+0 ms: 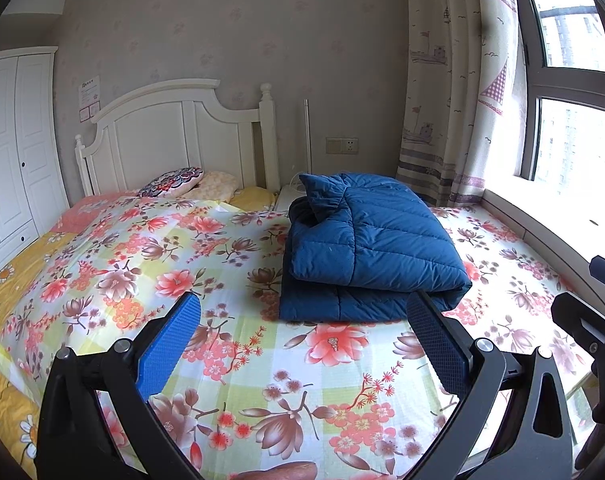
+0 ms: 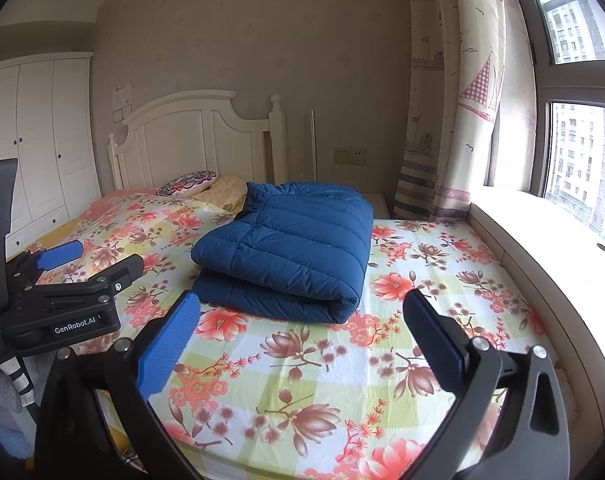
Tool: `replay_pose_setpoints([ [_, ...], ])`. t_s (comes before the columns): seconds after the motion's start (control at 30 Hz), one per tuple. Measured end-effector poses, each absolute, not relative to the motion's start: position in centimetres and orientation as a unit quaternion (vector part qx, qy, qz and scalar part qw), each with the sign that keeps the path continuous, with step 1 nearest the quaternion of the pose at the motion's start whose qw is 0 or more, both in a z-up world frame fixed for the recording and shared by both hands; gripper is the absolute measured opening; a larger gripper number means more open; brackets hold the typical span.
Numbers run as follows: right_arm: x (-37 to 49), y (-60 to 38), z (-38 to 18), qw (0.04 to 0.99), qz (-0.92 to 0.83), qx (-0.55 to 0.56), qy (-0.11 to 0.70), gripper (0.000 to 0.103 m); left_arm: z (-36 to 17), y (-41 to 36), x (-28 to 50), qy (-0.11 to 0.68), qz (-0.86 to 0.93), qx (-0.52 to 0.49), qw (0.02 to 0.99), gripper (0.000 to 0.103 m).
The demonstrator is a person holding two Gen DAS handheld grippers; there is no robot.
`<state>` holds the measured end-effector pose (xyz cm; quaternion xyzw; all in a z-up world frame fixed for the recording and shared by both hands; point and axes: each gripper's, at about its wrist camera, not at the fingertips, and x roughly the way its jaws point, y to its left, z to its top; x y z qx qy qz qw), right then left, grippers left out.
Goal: Fold large clothes
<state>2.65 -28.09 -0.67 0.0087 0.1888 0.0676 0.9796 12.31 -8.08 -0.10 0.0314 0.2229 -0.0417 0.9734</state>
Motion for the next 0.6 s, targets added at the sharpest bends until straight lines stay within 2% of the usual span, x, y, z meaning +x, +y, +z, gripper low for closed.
replay_pose_setpoints([
  [0.6, 2.41, -27.93, -0.1, 0.981, 0.068, 0.007, 0.181, 0.101, 0.07, -7.92, 11.93, 0.22, -0.041, 0.034, 0.974, 0.099],
])
